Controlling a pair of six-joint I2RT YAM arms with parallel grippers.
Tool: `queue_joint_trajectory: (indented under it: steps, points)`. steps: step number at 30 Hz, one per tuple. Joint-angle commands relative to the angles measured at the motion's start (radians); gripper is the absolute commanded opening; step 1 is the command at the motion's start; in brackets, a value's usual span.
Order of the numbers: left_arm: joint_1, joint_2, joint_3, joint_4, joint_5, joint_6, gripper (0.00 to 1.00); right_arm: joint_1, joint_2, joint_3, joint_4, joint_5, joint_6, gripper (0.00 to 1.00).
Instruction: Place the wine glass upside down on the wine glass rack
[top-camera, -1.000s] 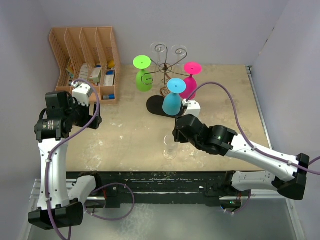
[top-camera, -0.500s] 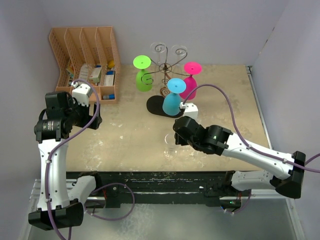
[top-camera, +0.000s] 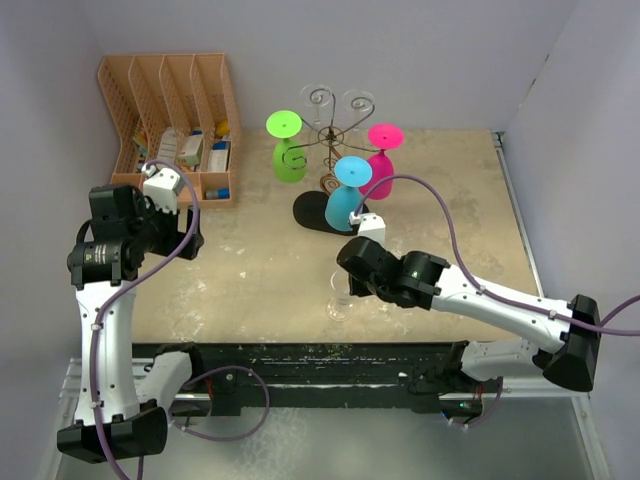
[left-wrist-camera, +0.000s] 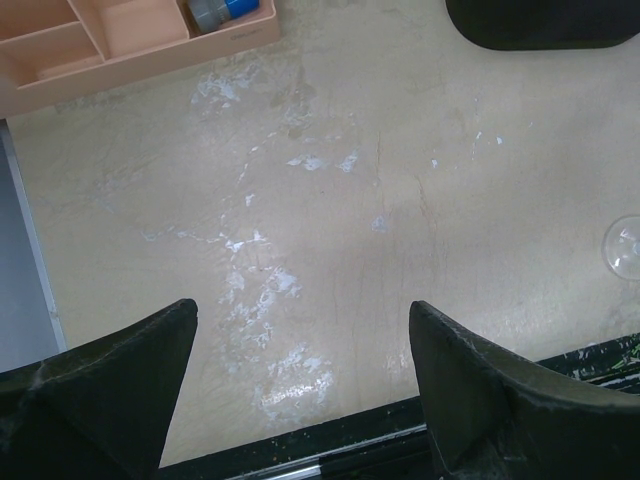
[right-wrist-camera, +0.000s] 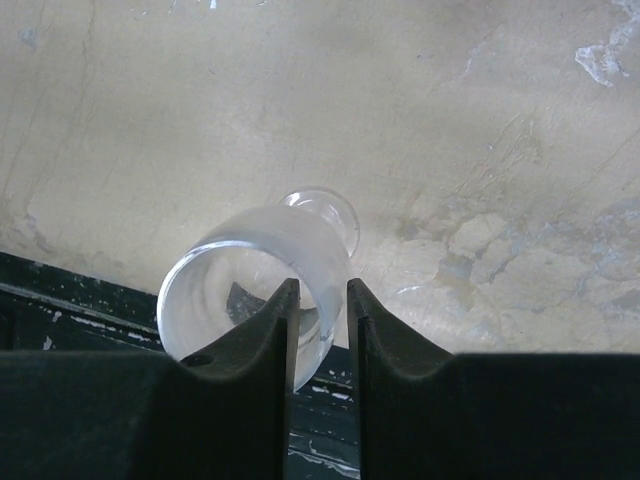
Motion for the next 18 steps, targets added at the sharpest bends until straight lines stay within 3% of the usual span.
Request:
queue_joint_trajectory:
  steps: [1,5,8,11,18]
  points:
    - [-0.006,-0.018,-0.003,0.042,0.002,-0.018,0.89,0.005,0.010,-0.002,0.005,0.001,-0.017,0.27]
    - [-0.006,-0.023,-0.001,0.040,0.000,-0.019,0.89,0.004,0.039,0.000,-0.008,-0.035,-0.022,0.26]
    - [-0.006,-0.027,-0.001,0.041,0.000,-0.020,0.89,0.004,0.068,0.013,-0.028,-0.081,-0.038,0.18]
    - [-0.007,-0.030,-0.001,0.040,0.000,-0.018,0.89,0.005,0.093,0.041,-0.081,-0.083,-0.048,0.00]
    - [-0.006,-0.035,-0.001,0.040,0.001,-0.019,0.89,0.006,0.073,0.110,-0.162,-0.043,-0.072,0.00]
